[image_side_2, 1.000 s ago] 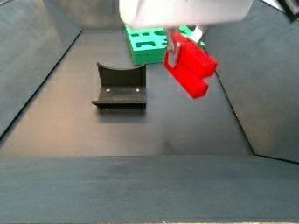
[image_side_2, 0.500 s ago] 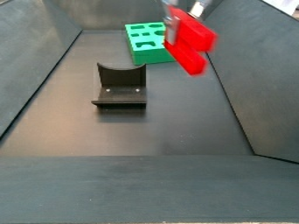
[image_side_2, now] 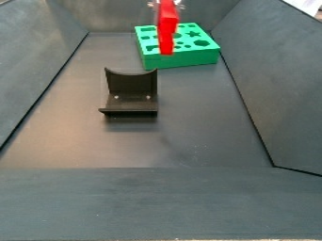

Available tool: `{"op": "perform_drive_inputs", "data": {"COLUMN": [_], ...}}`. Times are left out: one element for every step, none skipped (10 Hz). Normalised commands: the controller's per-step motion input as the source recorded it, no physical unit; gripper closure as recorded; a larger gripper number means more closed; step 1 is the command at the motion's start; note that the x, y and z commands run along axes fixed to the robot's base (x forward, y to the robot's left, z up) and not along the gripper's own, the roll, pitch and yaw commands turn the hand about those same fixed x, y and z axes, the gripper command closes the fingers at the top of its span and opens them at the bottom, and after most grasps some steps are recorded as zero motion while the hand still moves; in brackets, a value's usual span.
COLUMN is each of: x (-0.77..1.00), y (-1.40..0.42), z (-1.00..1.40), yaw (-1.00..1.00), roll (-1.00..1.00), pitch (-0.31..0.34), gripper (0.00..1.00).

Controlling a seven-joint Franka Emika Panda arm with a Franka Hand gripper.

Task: Pick up the double-square object. Move up. Place the double-square object on the fixture. Regrasp the double-square object. Move to above the board. Insert the double-square object.
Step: Place the double-square object on the fixture.

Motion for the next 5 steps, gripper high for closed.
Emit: {"op": "perform_drive_inputs", "data": {"x": [1.00, 1.00, 0.98, 0.77, 0.69], "y": [-0.48, -0.32, -0.25, -0.11, -0.07], "z": [-0.05, -0.05, -0.06, -0.04, -0.03], "yaw": [-0.22, -0.09, -0.05, 0.00, 0.01], "roll": [-0.07, -0.06, -0.05, -0.04, -0.03], "pitch": [-0.083, -0.053, -0.042, -0.015, -0.006], "gripper": [1.00, 1.00, 1.00, 1.00, 1.00]}}
